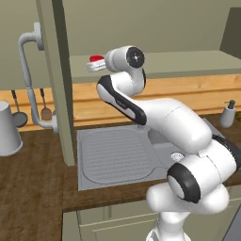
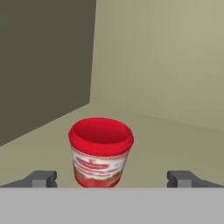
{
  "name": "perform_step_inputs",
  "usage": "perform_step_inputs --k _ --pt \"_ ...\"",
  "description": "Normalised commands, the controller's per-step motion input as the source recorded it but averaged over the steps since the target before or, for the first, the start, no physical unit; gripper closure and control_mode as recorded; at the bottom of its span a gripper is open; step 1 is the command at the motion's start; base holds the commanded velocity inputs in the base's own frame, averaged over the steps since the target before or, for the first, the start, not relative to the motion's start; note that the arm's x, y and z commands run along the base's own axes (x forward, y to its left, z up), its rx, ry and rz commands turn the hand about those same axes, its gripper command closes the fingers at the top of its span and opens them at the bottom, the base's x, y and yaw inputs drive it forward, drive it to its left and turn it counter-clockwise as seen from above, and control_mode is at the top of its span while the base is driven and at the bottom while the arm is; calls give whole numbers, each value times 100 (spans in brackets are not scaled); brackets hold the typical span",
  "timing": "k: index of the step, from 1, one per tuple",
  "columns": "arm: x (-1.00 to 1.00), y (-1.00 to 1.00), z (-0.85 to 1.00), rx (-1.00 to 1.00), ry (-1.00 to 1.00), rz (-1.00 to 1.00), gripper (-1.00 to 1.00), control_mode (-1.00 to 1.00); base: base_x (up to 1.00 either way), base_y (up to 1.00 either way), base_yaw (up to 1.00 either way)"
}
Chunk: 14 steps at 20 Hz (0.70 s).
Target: From the different types of pastries on the counter, select a croissant and place it on the cutting board. Then retrieve a jar of jam from the cabinet and place it alongside the croissant on the cutting board.
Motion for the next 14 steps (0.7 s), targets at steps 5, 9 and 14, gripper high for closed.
perform_step_inputs --k 5,9,14 --pt "28 23 -3 0 1 0 -100 -100 0 0 0" --pt "26 13 -1 0 1 0 -100 -100 0 0 0" --pt "16 3 -9 0 1 0 -100 -100 0 0 0"
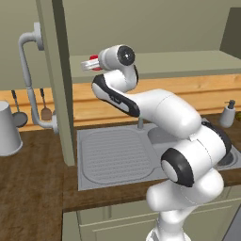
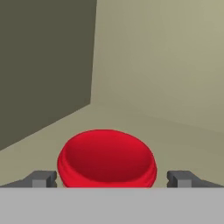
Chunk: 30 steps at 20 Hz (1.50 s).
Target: From the different types of pastries on the counter, select a croissant and place it on the cutting board. Then retrieve a jar of jam from the cabinet and place it alongside the croissant on the cutting board.
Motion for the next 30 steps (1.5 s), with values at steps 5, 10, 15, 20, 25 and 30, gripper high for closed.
perform_step_inputs --k 5,10,15,20,25,30 --pt "11 9 -16 0 1 0 -100 -100 0 0 0" --pt "14 6 -11 0 1 0 -100 -100 0 0 0" --pt "5 3 -15 0 2 0 -100 -100 0 0 0" --pt "5 4 -3 0 1 0 100 -100 0 0 0" --pt "3 0 0 0 0 0 100 -100 0 0 0" --pt "-6 -2 35 0 1 0 100 -100 0 0 0"
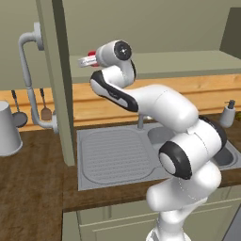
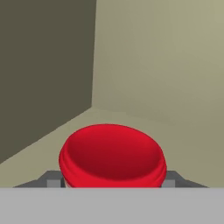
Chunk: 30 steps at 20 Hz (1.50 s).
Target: From the different types of pastries on the counter, select a croissant and place it on the cutting board. Then retrieve a jar of jam from the cabinet and place it alongside the croissant on the cutting board.
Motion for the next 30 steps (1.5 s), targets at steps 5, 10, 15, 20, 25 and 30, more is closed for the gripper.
perform_step_inputs --k 5,10,15,20,25,30 --pt "-31 0 7 0 -1 0 100 -100 0 0 0" --pt "-46 -1 0 0 0 0 100 -100 0 0 0" --pt "-60 -24 0 1 0 -1 100 -100 0 0 0" --pt "-59 -61 0 4 0 -1 100 -100 0 0 0" --pt "-68 -54 13 5 0 -6 100 -100 0 0 0" --pt "-96 -56 0 4 0 -7 100 -100 0 0 0"
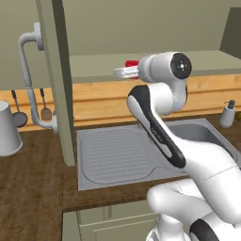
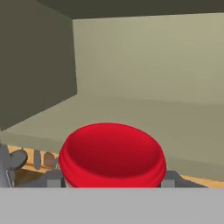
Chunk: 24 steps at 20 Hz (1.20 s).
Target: From the different types of pastries on the counter, select a croissant and place it on the cutting board. Then retrieve a jar of jam from the cabinet and place it alongside the croissant on the cutting board.
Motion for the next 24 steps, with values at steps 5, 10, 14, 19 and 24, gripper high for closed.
perform_step_inputs --k 5,10,14,19,24 --pt "-100 -60 0 3 0 -7 100 -100 0 0 0" --pt "-100 -35 -4 0 0 -3 100 -100 0 0 0" --pt "-99 -16 -8 0 0 -4 100 -100 0 0 0" --pt "-85 -16 0 0 0 -5 100 -100 0 0 0" --pt "-15 0 0 0 0 0 100 100 -38 -7 0"
